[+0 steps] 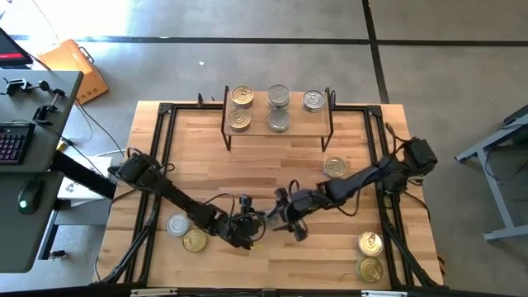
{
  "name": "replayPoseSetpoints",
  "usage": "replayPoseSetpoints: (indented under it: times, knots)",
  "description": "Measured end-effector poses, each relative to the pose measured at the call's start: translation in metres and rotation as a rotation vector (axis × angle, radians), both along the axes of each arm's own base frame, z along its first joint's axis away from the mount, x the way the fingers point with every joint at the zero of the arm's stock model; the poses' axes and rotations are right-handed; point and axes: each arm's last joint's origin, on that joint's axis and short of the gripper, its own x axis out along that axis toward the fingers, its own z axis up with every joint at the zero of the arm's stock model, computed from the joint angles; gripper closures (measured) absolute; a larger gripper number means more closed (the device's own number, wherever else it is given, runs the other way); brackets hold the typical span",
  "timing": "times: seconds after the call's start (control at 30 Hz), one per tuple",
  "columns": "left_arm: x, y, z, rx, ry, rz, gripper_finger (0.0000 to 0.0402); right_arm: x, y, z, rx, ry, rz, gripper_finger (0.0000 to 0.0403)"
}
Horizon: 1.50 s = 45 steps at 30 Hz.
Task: Stack canned seafood by type on shelf
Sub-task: Put the green tuna can aligned with the other green tuna can on the shelf
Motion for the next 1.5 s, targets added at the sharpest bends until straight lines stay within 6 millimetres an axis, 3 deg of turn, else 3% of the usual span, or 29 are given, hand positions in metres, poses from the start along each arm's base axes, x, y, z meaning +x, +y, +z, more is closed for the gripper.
replayPoseSetpoints:
  times: [0.17,0.53,0.63,0.8,0.87,1.03,1.27,1.37,1.5]
  knots:
    - [-0.012,0.007,-0.012,-0.072,-0.055,0.044,0.0268,-0.01,0.016,0.0,-0.236,-0.043,-0.146,0.0177]
    - [-0.017,0.01,-0.016,-0.118,-0.146,-0.059,0.0266,-0.002,0.019,-0.037,-0.204,0.026,-0.274,0.0178]
    - [-0.017,0.01,-0.016,-0.117,-0.146,-0.059,0.0265,0.0,0.021,-0.033,-0.17,-0.008,-0.264,0.0198]
    - [-0.017,0.01,-0.016,-0.109,-0.145,-0.059,0.0263,-0.001,0.022,-0.032,-0.139,0.004,-0.268,0.0282]
    - [-0.016,0.01,-0.015,-0.111,-0.146,-0.06,0.0257,-0.003,0.022,-0.03,-0.142,0.018,-0.264,0.0282]
    - [-0.015,0.012,-0.015,-0.111,-0.145,-0.037,0.0229,-0.02,0.027,-0.007,-0.163,0.039,-0.269,0.0282]
    - [-0.019,0.018,-0.023,-0.14,-0.078,0.019,0.0211,-0.063,0.02,0.051,-0.334,-0.039,-0.459,0.0283]
    - [-0.019,0.019,-0.023,-0.16,-0.084,0.043,0.0212,-0.081,0.004,0.074,-0.453,-0.089,-0.599,0.0283]
    - [-0.018,0.021,-0.023,-0.167,-0.091,0.056,0.0214,-0.094,-0.033,0.092,-0.649,-0.088,-0.805,0.0283]
